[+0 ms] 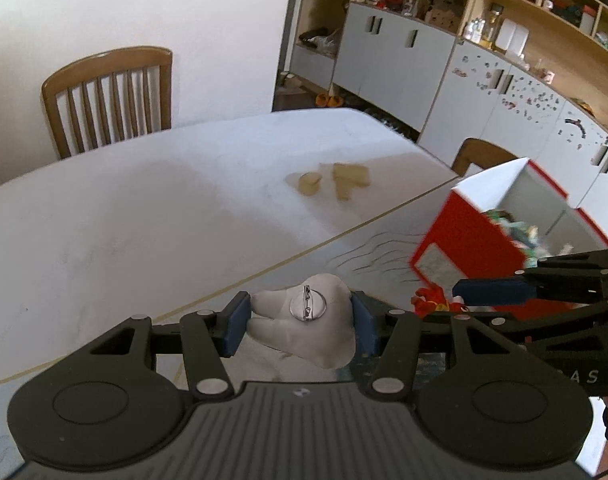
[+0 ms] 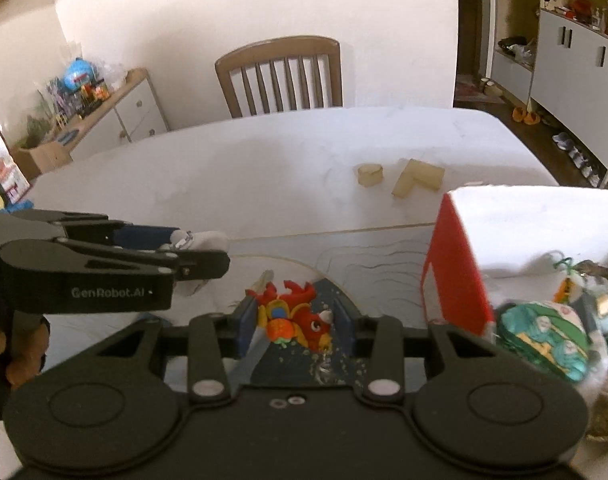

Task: Organize objects
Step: 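Carry white plush and rooster plush into the red box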

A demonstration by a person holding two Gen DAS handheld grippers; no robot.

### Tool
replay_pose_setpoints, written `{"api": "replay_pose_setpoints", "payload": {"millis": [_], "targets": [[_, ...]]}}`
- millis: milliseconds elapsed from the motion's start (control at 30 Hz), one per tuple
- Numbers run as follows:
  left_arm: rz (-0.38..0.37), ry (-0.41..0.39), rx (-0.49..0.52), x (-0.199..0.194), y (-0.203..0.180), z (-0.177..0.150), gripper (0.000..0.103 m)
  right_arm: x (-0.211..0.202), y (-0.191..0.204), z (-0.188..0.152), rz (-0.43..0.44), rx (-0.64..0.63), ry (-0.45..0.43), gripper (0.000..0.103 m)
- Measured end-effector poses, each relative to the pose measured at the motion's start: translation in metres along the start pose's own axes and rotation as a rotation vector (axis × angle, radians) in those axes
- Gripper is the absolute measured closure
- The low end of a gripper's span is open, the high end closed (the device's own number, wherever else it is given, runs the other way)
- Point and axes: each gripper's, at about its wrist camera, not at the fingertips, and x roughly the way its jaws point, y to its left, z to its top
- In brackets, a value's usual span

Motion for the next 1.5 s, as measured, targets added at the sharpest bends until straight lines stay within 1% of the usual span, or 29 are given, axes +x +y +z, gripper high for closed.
{"api": "replay_pose_setpoints", "payload": {"millis": [233, 333, 433, 633, 800, 933, 1100, 1367, 1500], "targets": [[-0.022, -0.021, 0.049, -0.034, -0.033, 0.01, 0.049, -0.044, -0.002, 0.002, 0.015, 0.006, -0.033, 0.064], [-0.025, -0.029, 0.069, -0.049, -0.046, 0.014, 0.049, -0.064, -0.003, 0.003, 0.007, 0.002, -0.056, 0.064], [-0.016, -0.039, 0.096, -0.063, -0.062, 0.018, 0.049, -0.083, -0.007, 0.005, 0.002, 0.004, -0.076, 0.064], [-0.024, -0.065, 0.147, -0.085, -0.094, 0.027, 0.049, -0.115, -0.022, 0.006, 0.002, 0.012, -0.11, 0.064], [-0.038, -0.079, 0.195, -0.092, -0.127, 0.033, 0.049, -0.136, -0.043, 0.007, -0.004, 0.025, -0.132, 0.064], [-0.05, -0.085, 0.227, -0.09, -0.155, 0.038, 0.049, -0.15, -0.067, 0.006, -0.011, 0.038, -0.154, 0.063], [-0.066, -0.076, 0.247, -0.079, -0.19, 0.044, 0.049, -0.16, -0.097, 0.003, -0.02, 0.044, -0.159, 0.063], [-0.079, -0.043, 0.257, -0.048, -0.234, 0.05, 0.048, -0.165, -0.152, 0.0, -0.044, 0.061, -0.145, 0.063], [-0.065, -0.018, 0.247, -0.027, -0.247, 0.051, 0.048, -0.164, -0.179, -0.001, -0.053, 0.058, -0.136, 0.063]]}}
